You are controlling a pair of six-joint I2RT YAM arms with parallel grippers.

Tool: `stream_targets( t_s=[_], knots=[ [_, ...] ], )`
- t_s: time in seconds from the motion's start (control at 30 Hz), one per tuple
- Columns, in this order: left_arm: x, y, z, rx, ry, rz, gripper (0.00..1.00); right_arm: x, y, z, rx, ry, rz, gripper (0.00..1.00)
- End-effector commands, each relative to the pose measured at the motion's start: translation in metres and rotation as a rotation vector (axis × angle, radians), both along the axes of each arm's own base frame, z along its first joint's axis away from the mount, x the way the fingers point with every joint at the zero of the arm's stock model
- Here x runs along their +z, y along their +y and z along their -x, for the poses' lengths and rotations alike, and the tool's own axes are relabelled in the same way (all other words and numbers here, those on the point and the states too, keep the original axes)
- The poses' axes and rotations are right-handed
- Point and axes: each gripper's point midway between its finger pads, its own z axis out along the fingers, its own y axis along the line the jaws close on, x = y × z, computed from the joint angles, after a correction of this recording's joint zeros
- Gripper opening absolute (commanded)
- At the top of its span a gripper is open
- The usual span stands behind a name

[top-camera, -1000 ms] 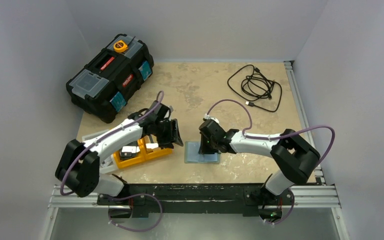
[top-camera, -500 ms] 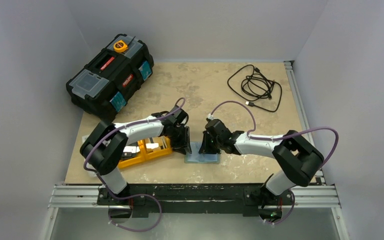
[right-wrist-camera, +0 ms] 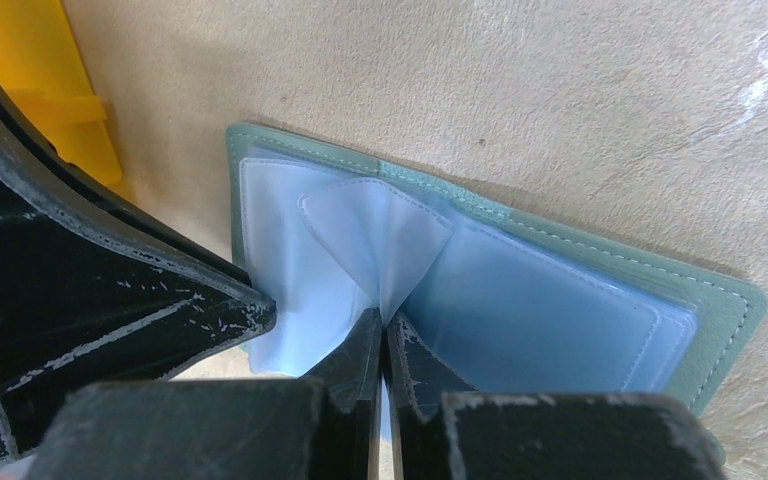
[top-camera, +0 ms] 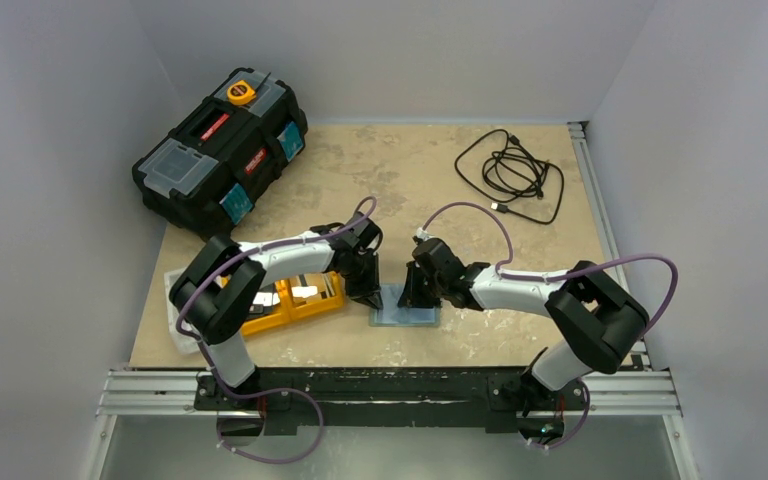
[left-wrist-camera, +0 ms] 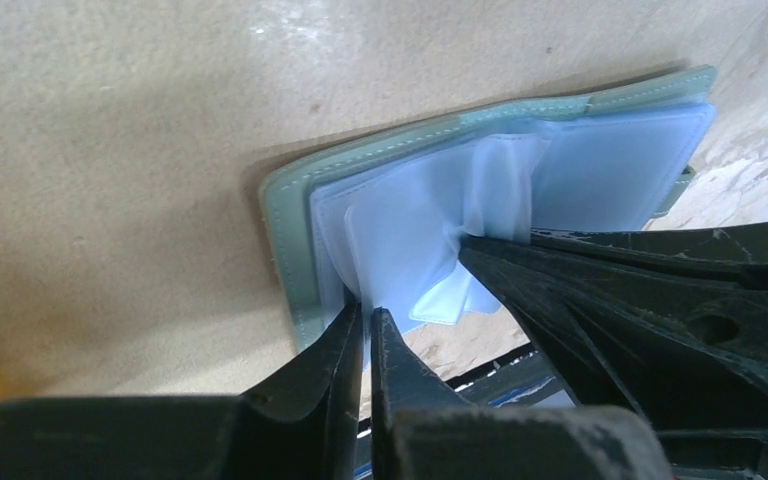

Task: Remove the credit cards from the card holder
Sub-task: Remove the credit card from the card holder.

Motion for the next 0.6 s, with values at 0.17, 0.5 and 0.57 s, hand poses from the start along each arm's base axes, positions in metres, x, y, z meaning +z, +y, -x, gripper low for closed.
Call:
stream_targets(
  t_s=[0.17, 0.5, 0.57],
  knots=[
    [0.044, -0.038, -0.009, -0.03, -0.067, 0.171, 0.0, -0.025, -0.018, 0.011, 0.014, 0.03, 0.083, 0.0],
    [0.053, -0.033, -0.011, 0.015, -0.09, 0.148, 0.0, 0.017, -0.007, 0.002, 0.012, -0.035, -0.005, 0.13],
    [0.053, -0.031, -0.011, 0.021, -0.091, 0.137, 0.0, 0.032, -0.006, -0.002, 0.002, -0.059, -0.025, 0.22]
  ],
)
